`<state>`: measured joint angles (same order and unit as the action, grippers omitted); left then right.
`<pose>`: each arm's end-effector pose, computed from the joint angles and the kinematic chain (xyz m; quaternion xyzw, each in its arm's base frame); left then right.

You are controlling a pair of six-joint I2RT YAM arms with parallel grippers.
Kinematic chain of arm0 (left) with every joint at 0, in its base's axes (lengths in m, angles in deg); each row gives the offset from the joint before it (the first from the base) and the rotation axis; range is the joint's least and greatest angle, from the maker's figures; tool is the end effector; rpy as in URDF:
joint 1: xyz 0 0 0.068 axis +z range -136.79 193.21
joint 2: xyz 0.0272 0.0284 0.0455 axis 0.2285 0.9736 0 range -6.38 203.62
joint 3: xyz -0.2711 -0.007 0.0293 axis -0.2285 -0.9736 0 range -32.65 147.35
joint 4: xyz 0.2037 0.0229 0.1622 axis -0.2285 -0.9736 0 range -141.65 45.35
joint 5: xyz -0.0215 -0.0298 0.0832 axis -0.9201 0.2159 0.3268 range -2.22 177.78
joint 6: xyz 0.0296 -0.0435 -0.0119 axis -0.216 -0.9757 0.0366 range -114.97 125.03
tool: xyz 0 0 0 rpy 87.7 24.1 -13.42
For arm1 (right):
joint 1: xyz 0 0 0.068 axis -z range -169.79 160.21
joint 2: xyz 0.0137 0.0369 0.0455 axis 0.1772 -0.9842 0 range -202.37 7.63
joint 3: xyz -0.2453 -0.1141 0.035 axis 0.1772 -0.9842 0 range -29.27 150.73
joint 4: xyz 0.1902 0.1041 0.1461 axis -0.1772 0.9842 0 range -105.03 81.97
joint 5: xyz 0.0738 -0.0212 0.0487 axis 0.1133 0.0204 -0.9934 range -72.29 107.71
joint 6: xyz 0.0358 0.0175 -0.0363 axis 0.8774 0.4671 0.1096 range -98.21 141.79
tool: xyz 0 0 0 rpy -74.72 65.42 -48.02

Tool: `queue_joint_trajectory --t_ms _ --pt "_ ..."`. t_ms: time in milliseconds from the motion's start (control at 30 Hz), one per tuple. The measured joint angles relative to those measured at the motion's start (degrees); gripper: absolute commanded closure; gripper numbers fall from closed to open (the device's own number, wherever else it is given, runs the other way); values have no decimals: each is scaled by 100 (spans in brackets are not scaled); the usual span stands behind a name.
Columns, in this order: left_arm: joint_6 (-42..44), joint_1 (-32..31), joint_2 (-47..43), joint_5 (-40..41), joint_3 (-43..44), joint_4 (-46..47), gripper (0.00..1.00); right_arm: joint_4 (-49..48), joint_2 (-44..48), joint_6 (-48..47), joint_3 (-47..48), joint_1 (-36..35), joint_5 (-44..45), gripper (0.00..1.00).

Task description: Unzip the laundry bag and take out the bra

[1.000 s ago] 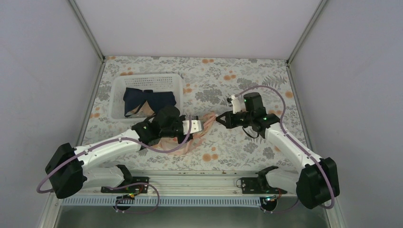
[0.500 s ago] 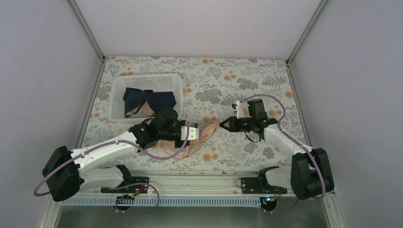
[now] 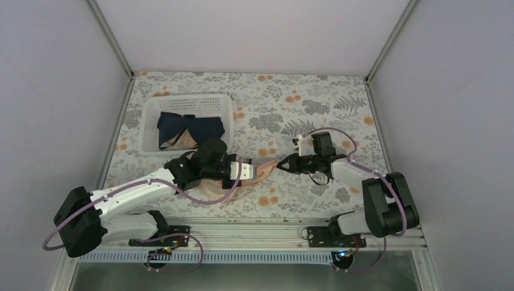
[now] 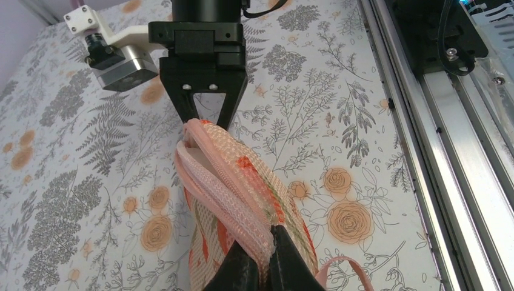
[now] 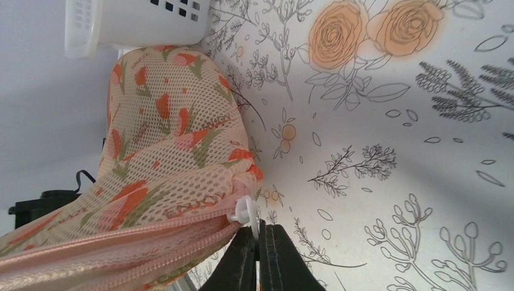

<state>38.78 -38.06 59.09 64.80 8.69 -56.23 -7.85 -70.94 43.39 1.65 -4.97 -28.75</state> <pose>0.1426 -0.1999 0.2459 0.6562 0.5814 -0.2433 0.4150 0.2189 0.0860 0.1510 -0.0699 0.8813 0.4444 0.1448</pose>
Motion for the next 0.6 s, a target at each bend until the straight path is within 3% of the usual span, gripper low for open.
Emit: queue_joint_trajectory --t_ms 600 --pt "-85 243 -175 -96 81 -7 98 -236 -367 -74 -87 0 -428 96"
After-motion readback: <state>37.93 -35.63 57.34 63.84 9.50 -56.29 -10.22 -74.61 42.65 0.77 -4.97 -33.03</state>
